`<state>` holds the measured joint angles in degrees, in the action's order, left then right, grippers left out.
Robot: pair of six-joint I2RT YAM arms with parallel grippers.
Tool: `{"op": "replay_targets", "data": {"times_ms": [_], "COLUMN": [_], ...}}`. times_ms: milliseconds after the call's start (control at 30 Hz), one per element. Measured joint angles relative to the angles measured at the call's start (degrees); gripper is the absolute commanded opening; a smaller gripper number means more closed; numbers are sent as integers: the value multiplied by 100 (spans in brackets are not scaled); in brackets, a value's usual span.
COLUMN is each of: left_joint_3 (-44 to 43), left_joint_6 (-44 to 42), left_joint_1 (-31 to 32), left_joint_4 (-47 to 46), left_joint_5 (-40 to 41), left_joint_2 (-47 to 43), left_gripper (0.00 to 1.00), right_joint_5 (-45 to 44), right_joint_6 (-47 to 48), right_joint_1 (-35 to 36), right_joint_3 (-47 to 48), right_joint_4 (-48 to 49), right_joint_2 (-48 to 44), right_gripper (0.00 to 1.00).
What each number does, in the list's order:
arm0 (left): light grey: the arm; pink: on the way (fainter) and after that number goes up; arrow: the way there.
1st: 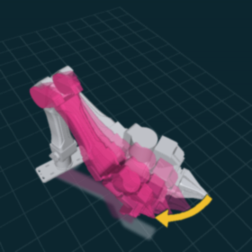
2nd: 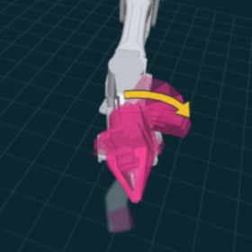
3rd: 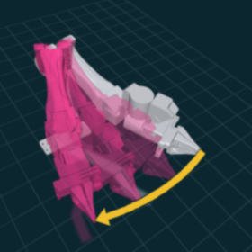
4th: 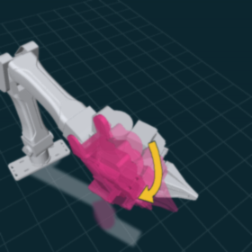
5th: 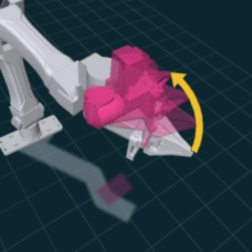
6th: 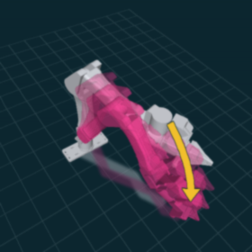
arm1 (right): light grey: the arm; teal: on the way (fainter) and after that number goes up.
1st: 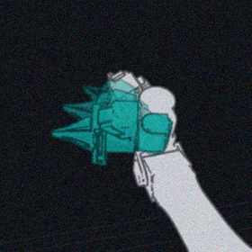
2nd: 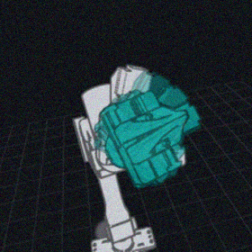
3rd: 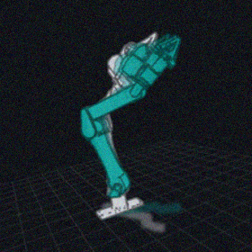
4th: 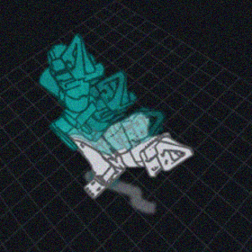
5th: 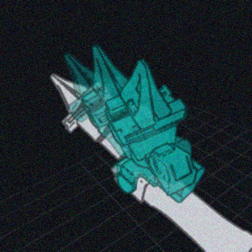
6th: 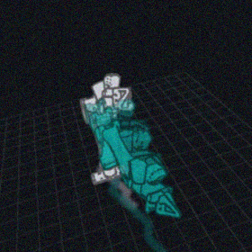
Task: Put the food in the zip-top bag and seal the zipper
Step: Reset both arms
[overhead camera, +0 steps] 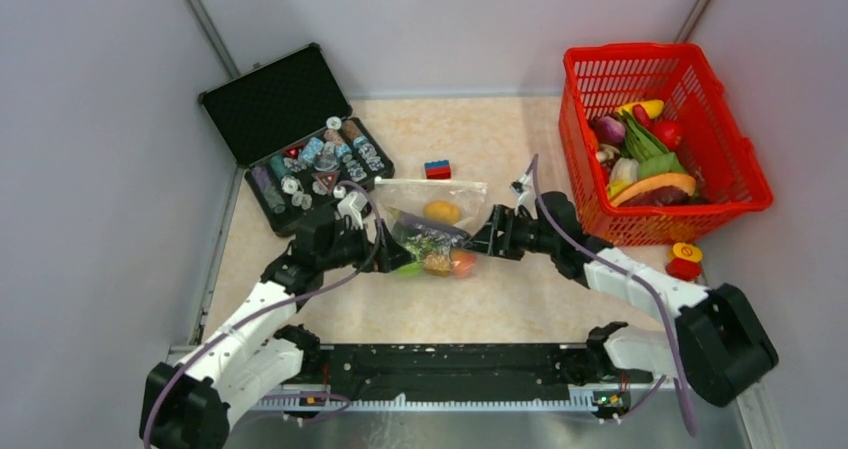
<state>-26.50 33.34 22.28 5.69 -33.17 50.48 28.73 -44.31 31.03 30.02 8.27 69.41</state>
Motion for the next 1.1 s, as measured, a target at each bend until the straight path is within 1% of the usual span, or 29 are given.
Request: {"op": "replay_targets", "data": {"times_ms": [67, 200, 300, 367, 433, 500, 633, 800, 900, 1000, 1100], "left_joint_3": [-26, -468, -852, -1106, -1325, -1558, -2124, -2876, -3136, -3447, -3768], "left_joint_6": [-81, -374, -520, -544, -570, -656, -949, -1353, -1408, -1377, -1287], "left_joint_1": [7, 20, 20, 20, 20, 20, 20, -61, -286, -680, -951], "left_joint_4": [330, 1106, 1250, 1246, 1248, 1261, 1325, 1600, 1810, 2092, 2232], "left_joint_5": [212, 1123, 1845, 2476, 3038, 3545, 4393, 5178, 5226, 5066, 4972], "left_joint_2": [-210, -468, -573, -612, -599, -560, -317, 247, 496, 785, 1078], "left_gripper": [99, 99, 99, 99, 99, 99, 99, 99, 99, 99, 99], "right_joint_5": [-133, -671, -1189, -1600, -2041, -2400, -3032, -3987, -4247, -4262, -4247], "right_joint_6": [90, 407, 787, 1080, 1436, 1784, 2472, 3268, 3547, 3571, 3504], "right_joint_1": [0, 2, 0, 0, 0, 0, 0, -33, -310, -997, -1414], "right_joint_3": [0, 11, 90, 212, 433, 691, 1252, 2273, 2876, 3320, 3506], "right_joint_4": [-254, -575, -723, -798, -848, -835, -756, -1139, -1510, -1932, -2288], "right_joint_2": [-426, -1460, -2094, -2404, -2645, -2769, -2802, -2332, -1919, -1556, -1368], "right_gripper": [75, 80, 87, 91, 96, 99, 99, 99, 99, 99, 99]}}
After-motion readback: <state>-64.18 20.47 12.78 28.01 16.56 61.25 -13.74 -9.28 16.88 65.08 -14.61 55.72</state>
